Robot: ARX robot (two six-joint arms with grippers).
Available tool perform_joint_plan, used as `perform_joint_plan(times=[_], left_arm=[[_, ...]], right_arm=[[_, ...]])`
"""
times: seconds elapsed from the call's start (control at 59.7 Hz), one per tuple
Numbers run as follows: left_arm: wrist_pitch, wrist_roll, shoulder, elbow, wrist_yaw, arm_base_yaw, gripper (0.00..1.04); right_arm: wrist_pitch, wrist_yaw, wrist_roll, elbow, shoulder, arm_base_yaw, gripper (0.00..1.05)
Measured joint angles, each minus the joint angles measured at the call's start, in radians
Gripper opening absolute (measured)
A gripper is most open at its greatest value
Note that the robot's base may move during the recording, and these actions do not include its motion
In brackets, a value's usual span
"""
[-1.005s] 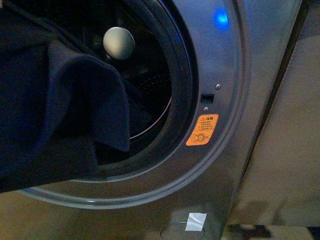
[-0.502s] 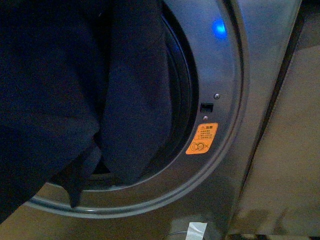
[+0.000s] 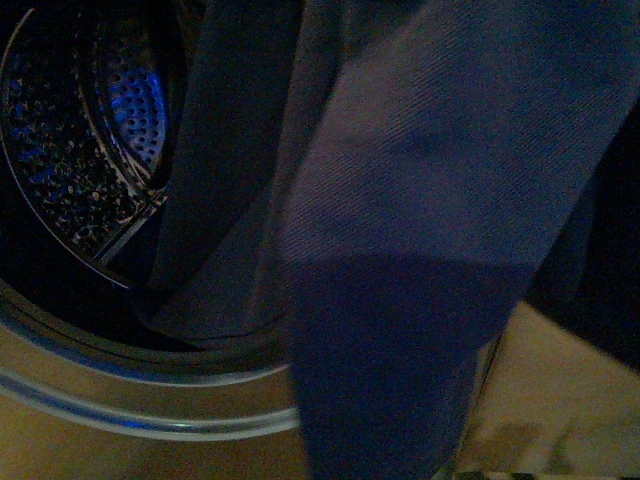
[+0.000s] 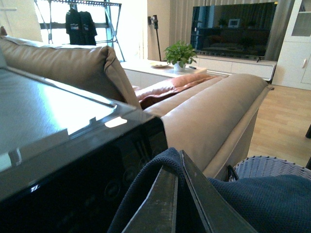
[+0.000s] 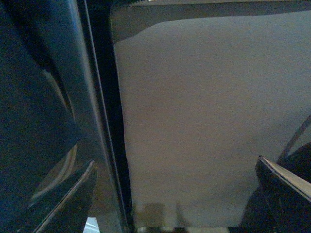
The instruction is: Collect clothes from washing machine
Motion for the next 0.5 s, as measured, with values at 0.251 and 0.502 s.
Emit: perform_joint_plan(times=[0.251,0.502], left_arm=[[-0.157,-0.002,0.2,0.429,-0.062,-0.08,0.04],[-0.169,-0.005,0.228,0.546,-0.069,-0.09,0.04]], right_arm=[[0.0,0.0,0.0,0.0,0.0,0.0,0.97],[0.0,0.0,0.0,0.0,0.0,0.0,0.97]])
